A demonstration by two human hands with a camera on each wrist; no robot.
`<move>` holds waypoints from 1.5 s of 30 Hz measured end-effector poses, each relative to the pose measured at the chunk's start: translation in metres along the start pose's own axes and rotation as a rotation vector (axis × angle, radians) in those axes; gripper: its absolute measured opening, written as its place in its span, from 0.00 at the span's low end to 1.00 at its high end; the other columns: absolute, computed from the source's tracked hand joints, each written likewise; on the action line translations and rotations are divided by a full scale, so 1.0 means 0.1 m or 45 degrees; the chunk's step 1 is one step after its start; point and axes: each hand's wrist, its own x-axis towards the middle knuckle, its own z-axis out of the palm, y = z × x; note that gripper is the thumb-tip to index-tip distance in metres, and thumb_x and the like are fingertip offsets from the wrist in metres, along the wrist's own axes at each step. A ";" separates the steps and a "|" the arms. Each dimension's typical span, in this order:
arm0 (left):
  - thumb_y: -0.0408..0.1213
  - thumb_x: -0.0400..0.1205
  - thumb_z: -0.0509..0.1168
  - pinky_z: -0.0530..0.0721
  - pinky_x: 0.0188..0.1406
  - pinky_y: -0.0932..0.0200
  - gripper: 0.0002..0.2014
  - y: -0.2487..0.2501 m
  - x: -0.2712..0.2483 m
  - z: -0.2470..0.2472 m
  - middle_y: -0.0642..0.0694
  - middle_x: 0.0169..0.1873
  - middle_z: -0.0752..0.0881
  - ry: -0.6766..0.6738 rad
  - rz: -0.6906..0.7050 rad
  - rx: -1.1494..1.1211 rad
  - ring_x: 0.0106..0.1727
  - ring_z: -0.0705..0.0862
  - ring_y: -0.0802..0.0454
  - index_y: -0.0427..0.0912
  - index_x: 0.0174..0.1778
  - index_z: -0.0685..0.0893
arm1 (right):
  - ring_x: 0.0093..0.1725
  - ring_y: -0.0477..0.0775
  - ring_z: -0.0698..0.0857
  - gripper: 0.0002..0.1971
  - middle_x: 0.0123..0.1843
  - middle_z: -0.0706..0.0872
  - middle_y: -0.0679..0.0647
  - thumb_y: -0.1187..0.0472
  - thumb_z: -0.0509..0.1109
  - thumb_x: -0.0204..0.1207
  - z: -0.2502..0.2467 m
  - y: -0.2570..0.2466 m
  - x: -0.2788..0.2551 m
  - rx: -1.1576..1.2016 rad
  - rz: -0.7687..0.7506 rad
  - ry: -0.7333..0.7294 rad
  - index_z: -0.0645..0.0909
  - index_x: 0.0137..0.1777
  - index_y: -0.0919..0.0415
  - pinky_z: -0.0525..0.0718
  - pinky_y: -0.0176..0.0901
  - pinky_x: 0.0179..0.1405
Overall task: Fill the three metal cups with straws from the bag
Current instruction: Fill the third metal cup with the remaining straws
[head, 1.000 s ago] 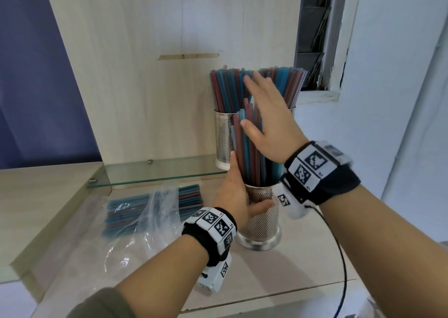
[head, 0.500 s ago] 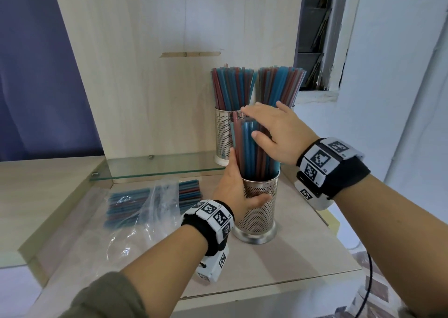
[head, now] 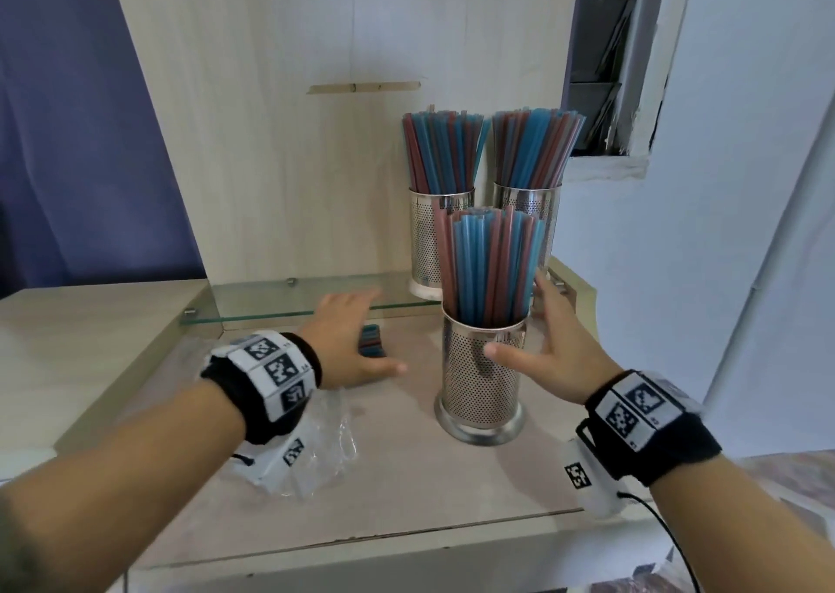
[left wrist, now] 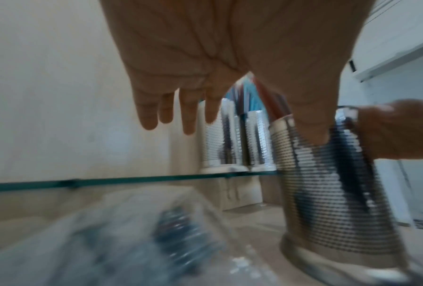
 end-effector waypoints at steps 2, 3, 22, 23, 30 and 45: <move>0.61 0.76 0.67 0.62 0.74 0.56 0.36 -0.20 0.03 -0.03 0.45 0.75 0.73 -0.021 -0.069 0.057 0.77 0.66 0.47 0.46 0.77 0.70 | 0.65 0.27 0.78 0.43 0.66 0.78 0.32 0.47 0.84 0.60 0.06 -0.03 0.01 0.084 0.044 -0.022 0.63 0.71 0.34 0.76 0.24 0.62; 0.60 0.77 0.67 0.65 0.72 0.55 0.31 -0.29 0.05 -0.02 0.47 0.72 0.76 -0.017 -0.092 0.045 0.74 0.70 0.48 0.48 0.72 0.76 | 0.61 0.25 0.79 0.41 0.63 0.79 0.31 0.47 0.84 0.58 0.09 -0.03 0.01 0.103 0.082 -0.017 0.63 0.68 0.35 0.76 0.21 0.57; 0.58 0.74 0.66 0.76 0.60 0.49 0.29 -0.54 0.62 0.66 0.42 0.62 0.74 -0.261 -0.243 0.876 0.64 0.73 0.42 0.43 0.66 0.78 | 0.50 0.14 0.77 0.49 0.57 0.80 0.29 0.50 0.86 0.56 0.29 0.11 0.03 0.271 0.296 0.133 0.63 0.76 0.47 0.79 0.19 0.48; 0.57 0.75 0.67 0.75 0.61 0.50 0.28 -0.54 0.63 0.66 0.43 0.62 0.75 -0.242 -0.231 0.888 0.64 0.73 0.42 0.43 0.66 0.79 | 0.50 0.14 0.77 0.49 0.58 0.79 0.29 0.51 0.86 0.57 0.30 0.12 0.05 0.274 0.293 0.148 0.63 0.76 0.48 0.79 0.20 0.51; 0.57 0.72 0.68 0.71 0.62 0.50 0.26 -0.55 0.55 0.65 0.46 0.61 0.77 -0.167 -0.075 0.981 0.62 0.70 0.43 0.46 0.63 0.84 | 0.51 0.15 0.78 0.49 0.59 0.80 0.32 0.56 0.87 0.59 0.35 0.18 0.12 0.315 0.284 0.184 0.62 0.78 0.52 0.80 0.22 0.51; 0.56 0.80 0.61 0.53 0.75 0.37 0.21 -0.53 0.35 0.50 0.54 0.63 0.81 -0.076 -0.022 0.852 0.70 0.69 0.48 0.56 0.68 0.78 | 0.54 0.28 0.77 0.49 0.56 0.77 0.30 0.52 0.86 0.59 0.35 0.16 0.15 0.268 0.306 0.186 0.61 0.77 0.50 0.77 0.37 0.61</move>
